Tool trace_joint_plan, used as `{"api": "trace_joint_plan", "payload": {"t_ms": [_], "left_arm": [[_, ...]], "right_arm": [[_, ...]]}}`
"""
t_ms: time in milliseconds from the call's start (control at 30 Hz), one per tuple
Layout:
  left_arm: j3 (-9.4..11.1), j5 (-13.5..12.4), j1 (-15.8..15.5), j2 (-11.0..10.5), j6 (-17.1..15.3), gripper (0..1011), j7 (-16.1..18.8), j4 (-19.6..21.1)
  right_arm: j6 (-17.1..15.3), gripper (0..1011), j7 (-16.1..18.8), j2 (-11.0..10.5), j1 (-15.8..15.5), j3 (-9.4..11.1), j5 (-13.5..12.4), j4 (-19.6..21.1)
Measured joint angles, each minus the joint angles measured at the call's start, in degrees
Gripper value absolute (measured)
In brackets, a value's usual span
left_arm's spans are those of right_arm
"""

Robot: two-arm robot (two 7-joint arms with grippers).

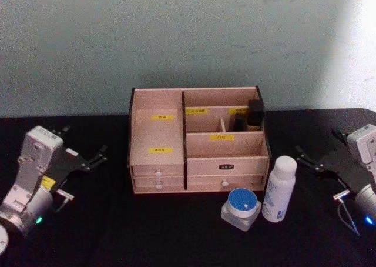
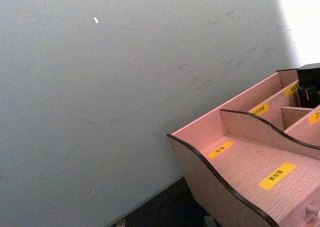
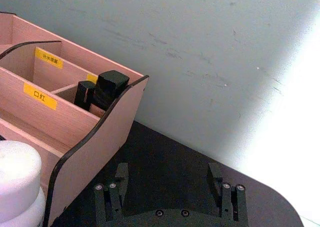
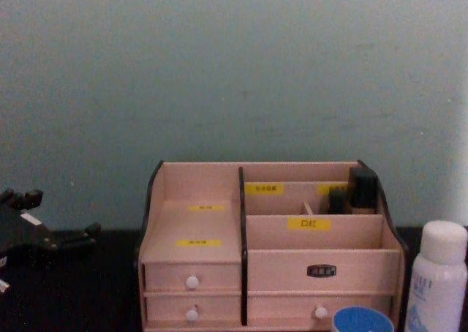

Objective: Pick up the facial cleanser and watermelon frost from the table and place them into the tiered storage box.

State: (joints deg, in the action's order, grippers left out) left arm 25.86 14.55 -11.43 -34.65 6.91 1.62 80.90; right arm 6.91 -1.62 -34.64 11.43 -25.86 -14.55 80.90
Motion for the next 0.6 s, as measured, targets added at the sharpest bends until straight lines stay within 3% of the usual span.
{"api": "trace_joint_plan", "payload": {"t_ms": [600], "left_arm": [[0.0,0.0,0.0,0.0,0.0,1001,0.0,0.0]], "right_arm": [[0.0,1002,0.0,0.0,0.0,0.0,0.0,0.0]]}}
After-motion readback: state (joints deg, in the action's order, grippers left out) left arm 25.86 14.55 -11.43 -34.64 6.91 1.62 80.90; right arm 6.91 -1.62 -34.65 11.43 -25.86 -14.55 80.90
